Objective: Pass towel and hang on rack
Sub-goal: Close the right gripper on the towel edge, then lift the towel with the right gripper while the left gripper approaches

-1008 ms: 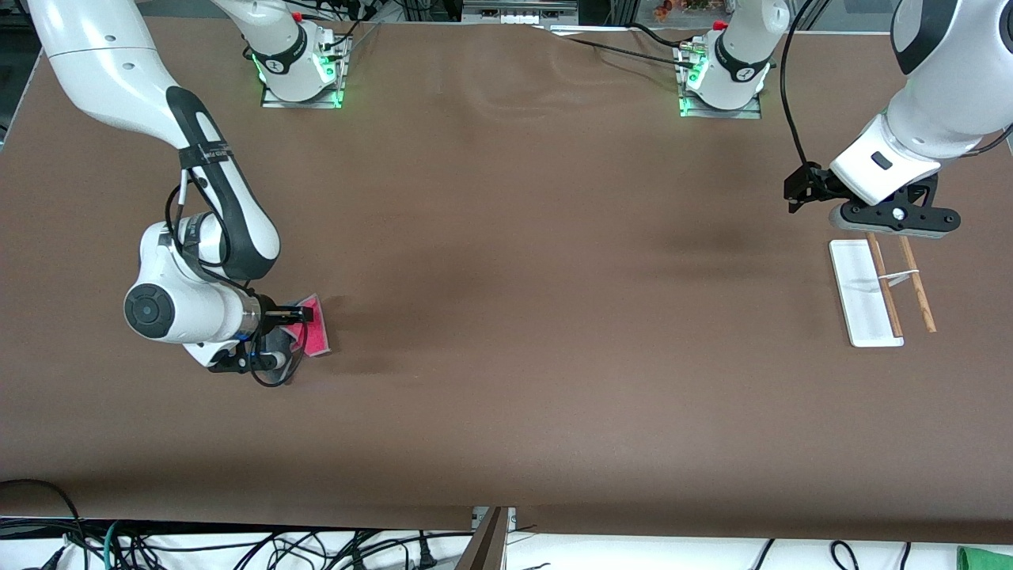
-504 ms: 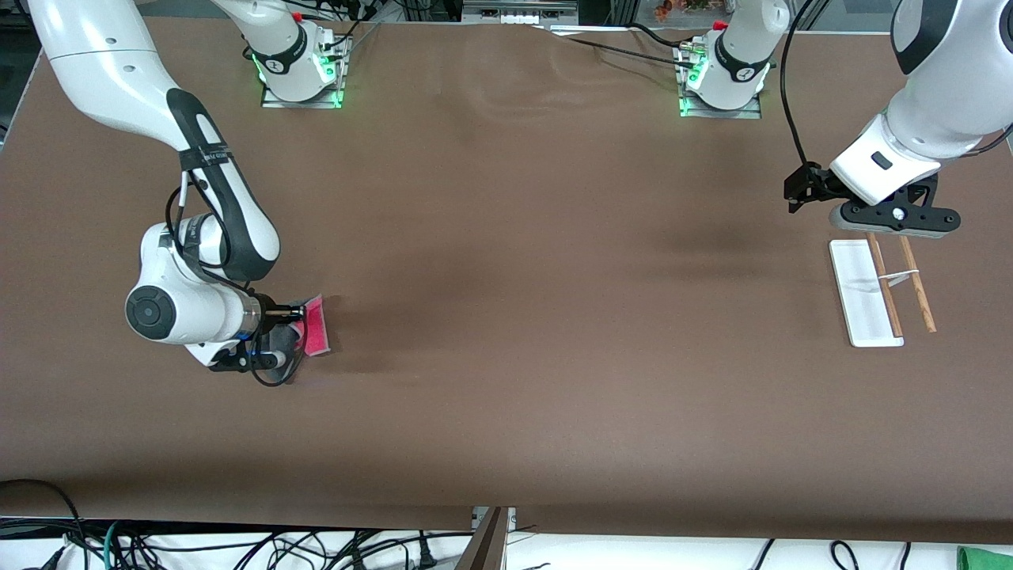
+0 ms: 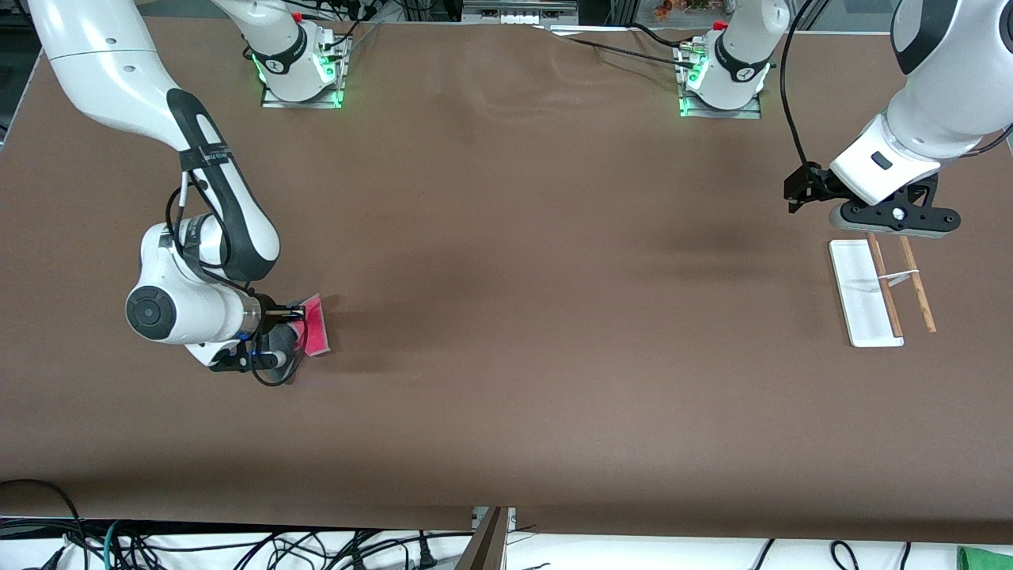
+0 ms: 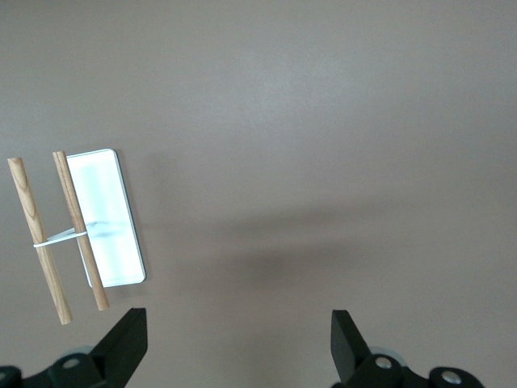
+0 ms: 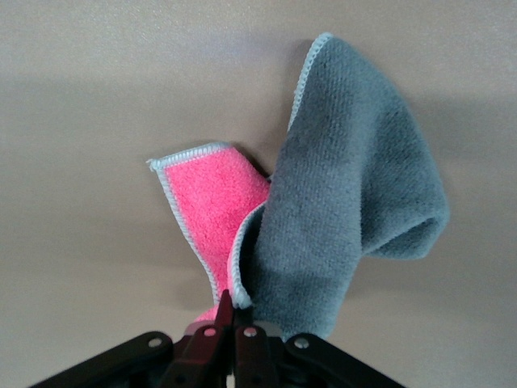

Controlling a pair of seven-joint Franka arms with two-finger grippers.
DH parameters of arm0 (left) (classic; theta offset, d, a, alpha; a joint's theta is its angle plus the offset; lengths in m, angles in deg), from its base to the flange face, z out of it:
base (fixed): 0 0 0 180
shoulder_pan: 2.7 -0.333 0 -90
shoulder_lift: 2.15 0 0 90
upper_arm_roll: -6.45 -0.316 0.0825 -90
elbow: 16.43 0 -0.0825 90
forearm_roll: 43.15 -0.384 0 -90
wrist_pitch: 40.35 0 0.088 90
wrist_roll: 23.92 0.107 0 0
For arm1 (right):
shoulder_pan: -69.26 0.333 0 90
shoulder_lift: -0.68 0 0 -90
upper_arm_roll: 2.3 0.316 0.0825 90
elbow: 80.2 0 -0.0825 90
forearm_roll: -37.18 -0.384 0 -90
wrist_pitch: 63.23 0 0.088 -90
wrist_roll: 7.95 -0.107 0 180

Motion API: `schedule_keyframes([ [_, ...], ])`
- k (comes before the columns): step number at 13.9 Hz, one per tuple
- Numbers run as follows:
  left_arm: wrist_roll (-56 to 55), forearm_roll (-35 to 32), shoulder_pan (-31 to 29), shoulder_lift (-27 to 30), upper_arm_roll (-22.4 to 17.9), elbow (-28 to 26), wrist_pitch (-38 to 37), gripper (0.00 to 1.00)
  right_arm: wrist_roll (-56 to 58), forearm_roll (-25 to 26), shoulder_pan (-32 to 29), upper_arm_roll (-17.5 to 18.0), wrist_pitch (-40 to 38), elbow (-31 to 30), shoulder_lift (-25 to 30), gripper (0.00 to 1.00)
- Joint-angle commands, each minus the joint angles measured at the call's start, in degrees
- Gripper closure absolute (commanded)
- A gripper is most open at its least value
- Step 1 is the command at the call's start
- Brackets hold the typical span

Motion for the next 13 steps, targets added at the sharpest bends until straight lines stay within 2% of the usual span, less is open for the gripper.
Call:
schedule_keyframes([
  [1,0.66,0.16,-0.25,-0.52,0.29,1.59,-1.45,0.0,0.8,-0.62,-0.09,0.41,-3.91,1.3,1.94,1.0],
  [5,0.84,0.16,-0.25,-0.61,0.29,1.59,-1.45,0.0,0.71,-0.19,-0.09,5.06,-16.2,12.36,2.73,1.0],
  [9,0.84,1.04,-0.25,-1.3,0.29,1.85,-1.36,0.0,0.72,-0.19,-0.09,9.01,-22.9,18.97,4.66,1.0],
  [11,0.84,3.92,0.45,-2.8,0.38,3.34,-1.45,0.0,0.63,-0.01,-0.09,12.87,-23.79,20.38,4.84,1.0],
  [13,0.92,8.31,0.54,-4.11,0.47,4.22,-1.36,0.0,0.45,0.16,0.08,18.31,-23.71,22.57,5.11,1.0],
])
